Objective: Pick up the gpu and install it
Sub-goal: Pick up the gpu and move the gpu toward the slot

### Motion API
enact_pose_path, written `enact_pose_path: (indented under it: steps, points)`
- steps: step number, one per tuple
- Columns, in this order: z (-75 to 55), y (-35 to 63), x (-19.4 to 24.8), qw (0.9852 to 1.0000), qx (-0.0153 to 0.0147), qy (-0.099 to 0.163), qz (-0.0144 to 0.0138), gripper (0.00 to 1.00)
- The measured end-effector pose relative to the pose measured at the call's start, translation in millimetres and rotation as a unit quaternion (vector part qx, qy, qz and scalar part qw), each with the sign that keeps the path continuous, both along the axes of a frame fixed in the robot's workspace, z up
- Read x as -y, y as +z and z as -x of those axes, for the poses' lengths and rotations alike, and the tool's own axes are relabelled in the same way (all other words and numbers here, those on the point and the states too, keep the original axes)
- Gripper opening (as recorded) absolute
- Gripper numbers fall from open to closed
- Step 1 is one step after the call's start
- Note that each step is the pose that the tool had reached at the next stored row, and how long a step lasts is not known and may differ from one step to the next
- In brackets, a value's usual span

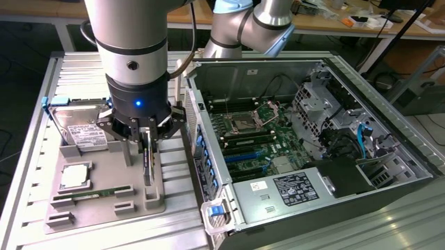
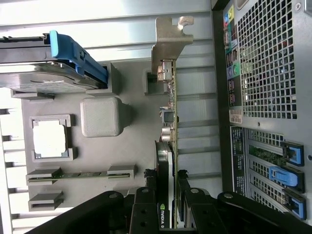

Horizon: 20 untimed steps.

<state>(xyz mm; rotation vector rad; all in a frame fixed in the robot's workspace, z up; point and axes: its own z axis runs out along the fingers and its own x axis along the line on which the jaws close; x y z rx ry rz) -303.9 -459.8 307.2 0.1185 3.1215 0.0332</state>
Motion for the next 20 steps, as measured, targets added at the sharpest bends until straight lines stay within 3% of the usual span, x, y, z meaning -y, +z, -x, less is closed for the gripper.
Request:
enact_pose_path:
  steps: [20]
  points:
    - [0.0, 6.8, 0.0, 1.0000, 0.0000, 0.000, 0.0000, 0.27]
